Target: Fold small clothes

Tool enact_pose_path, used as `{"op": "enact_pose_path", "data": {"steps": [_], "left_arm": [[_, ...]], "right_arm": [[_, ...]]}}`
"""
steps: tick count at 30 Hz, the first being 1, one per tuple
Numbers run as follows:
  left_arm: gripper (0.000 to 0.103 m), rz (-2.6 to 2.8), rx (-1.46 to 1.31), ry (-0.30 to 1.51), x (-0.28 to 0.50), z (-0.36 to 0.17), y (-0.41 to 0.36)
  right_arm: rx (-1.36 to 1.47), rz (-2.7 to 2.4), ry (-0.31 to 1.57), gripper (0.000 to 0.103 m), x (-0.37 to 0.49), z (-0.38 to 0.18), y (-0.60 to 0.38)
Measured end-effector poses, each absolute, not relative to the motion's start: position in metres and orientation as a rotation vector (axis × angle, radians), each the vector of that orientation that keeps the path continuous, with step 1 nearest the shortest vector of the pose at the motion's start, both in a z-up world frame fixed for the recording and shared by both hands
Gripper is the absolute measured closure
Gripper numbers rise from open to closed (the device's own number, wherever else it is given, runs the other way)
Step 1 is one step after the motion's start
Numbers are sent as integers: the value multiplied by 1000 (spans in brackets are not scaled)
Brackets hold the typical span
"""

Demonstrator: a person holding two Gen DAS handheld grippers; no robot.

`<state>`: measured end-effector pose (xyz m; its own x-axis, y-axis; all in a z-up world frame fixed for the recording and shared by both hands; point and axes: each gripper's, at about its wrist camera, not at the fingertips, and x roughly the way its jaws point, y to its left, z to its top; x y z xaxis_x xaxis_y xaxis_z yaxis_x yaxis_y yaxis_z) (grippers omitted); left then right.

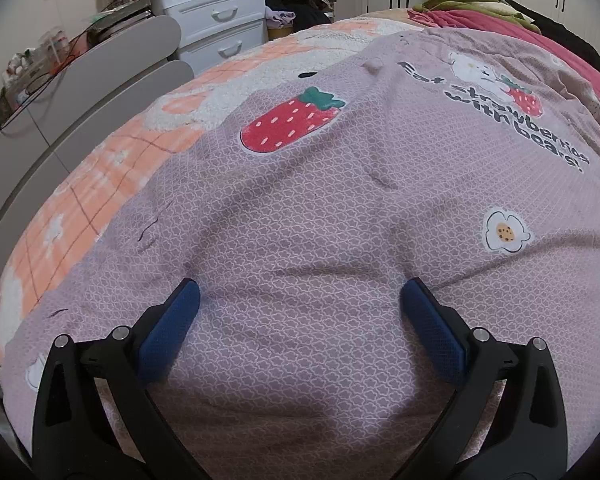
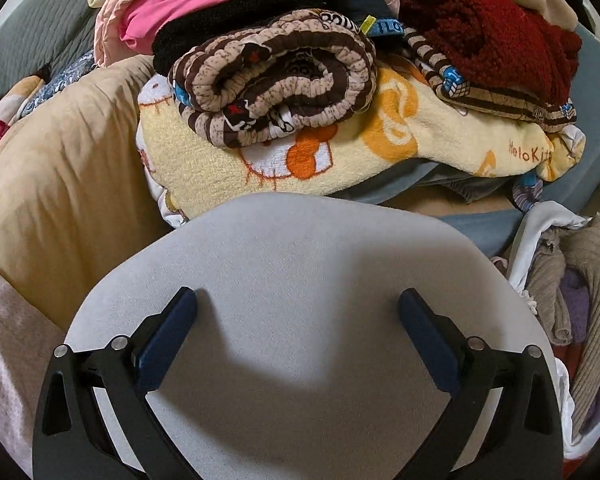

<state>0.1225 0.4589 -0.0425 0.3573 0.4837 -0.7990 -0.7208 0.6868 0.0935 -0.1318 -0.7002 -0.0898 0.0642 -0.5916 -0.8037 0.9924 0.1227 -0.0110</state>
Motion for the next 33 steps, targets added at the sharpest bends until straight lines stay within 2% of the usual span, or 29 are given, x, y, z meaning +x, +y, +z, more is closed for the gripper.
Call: {"op": "enact_pose_path", "data": {"steps": [33], "left_arm": [[8, 788, -300, 904, 123, -42, 459]], "right_arm": [[663, -1339, 769, 4, -132, -90, -700]]}}
